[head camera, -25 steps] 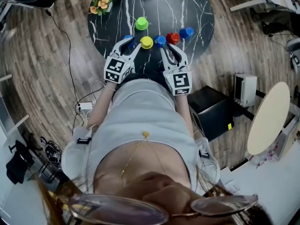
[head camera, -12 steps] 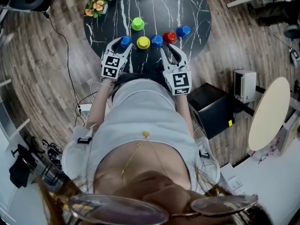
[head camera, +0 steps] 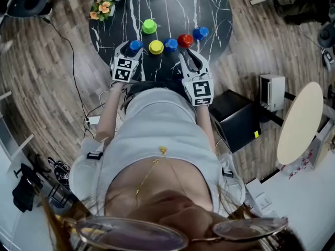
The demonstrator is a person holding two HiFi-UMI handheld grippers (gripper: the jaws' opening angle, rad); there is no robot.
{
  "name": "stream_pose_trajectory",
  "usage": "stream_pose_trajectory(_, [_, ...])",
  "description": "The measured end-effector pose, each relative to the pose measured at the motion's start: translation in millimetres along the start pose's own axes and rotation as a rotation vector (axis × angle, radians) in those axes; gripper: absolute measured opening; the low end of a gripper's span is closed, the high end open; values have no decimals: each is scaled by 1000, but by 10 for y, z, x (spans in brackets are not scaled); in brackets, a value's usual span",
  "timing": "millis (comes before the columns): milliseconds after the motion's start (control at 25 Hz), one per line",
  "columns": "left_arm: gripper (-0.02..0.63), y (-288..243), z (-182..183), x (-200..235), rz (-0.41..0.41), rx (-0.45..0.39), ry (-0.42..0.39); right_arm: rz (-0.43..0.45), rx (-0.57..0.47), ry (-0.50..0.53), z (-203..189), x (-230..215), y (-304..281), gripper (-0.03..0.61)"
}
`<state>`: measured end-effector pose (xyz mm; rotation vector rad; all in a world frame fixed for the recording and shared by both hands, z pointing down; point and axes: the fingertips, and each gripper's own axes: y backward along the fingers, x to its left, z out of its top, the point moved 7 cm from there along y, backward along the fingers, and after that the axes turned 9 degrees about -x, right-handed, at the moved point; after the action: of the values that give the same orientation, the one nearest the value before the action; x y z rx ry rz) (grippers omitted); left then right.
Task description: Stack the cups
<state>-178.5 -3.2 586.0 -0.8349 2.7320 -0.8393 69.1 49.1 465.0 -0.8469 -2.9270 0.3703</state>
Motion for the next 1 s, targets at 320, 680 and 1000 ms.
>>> stream_pose_trajectory(320, [250,-88,-124,25,7,48,1,-9,14,-7,-31,-51,53,75])
stream_pose_trajectory(680, [235,-111,-123,28,2,58,12,-13,21,-15,-71,-81,79,75])
stream_pose_trajectory(1000, [235,-62,-27,-7,-15,49,7,-10,21,-14,-84,-74,80,75])
